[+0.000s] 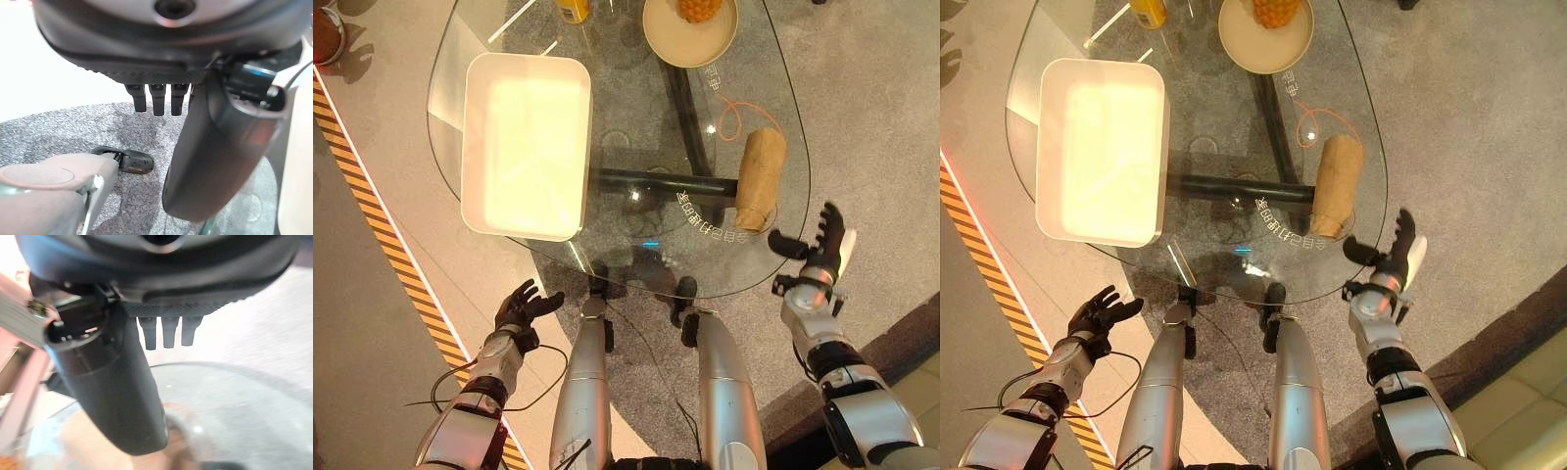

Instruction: Wipe the table with a cloth and put it in the basket.

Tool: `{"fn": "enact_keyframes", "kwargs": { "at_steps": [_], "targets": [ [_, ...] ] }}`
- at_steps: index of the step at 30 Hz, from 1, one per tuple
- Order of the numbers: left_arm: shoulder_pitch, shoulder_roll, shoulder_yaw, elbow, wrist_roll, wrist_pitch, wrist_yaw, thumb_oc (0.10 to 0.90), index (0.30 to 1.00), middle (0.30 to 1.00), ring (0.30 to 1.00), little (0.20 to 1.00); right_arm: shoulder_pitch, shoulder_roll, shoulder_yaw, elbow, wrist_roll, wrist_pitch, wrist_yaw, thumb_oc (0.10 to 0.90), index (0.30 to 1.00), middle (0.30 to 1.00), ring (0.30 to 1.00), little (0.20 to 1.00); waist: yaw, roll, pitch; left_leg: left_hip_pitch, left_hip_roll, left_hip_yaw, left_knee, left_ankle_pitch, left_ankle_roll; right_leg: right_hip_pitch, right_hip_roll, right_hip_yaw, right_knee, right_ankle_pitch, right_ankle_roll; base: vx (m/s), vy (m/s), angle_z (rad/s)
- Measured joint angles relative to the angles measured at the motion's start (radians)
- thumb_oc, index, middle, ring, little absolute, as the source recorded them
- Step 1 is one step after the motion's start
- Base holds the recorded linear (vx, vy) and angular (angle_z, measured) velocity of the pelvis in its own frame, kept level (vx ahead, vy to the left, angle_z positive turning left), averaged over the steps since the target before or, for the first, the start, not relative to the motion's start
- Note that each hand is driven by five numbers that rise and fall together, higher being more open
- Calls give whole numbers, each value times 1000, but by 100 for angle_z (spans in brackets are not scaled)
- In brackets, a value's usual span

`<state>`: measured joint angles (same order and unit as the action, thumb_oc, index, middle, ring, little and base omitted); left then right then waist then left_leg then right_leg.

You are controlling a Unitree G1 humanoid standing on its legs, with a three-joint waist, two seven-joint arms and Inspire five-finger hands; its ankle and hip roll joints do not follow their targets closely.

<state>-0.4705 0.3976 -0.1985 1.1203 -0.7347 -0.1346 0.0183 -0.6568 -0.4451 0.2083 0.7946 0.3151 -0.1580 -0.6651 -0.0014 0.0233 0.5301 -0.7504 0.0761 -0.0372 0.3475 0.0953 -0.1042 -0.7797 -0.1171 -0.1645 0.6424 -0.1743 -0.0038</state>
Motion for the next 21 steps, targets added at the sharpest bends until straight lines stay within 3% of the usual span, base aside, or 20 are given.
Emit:
{"fn": "enact_keyframes", "kwargs": {
  "at_steps": [9, 21],
  "targets": [
    [-9, -19, -21, 36, 0, -9, 8, 800, 900, 900, 900, 900, -50, -2, 44, -1, 0, 23, -38, 800, 900, 900, 900, 900, 0, 3, 2, -5, -13, 2, -15, 8, 2, -10, -13, 2, -2, -1, 3, -13, 11, 2],
    [-9, -39, -21, 37, -1, -10, 7, 800, 900, 900, 900, 900, -101, -9, 116, -61, -2, 106, -48, 800, 900, 900, 900, 900, 8, 17, 7, 3, -15, 2, -37, 15, 3, -12, -15, 2, -2, 0, 1, -1, 3, 0]
  ]
}}
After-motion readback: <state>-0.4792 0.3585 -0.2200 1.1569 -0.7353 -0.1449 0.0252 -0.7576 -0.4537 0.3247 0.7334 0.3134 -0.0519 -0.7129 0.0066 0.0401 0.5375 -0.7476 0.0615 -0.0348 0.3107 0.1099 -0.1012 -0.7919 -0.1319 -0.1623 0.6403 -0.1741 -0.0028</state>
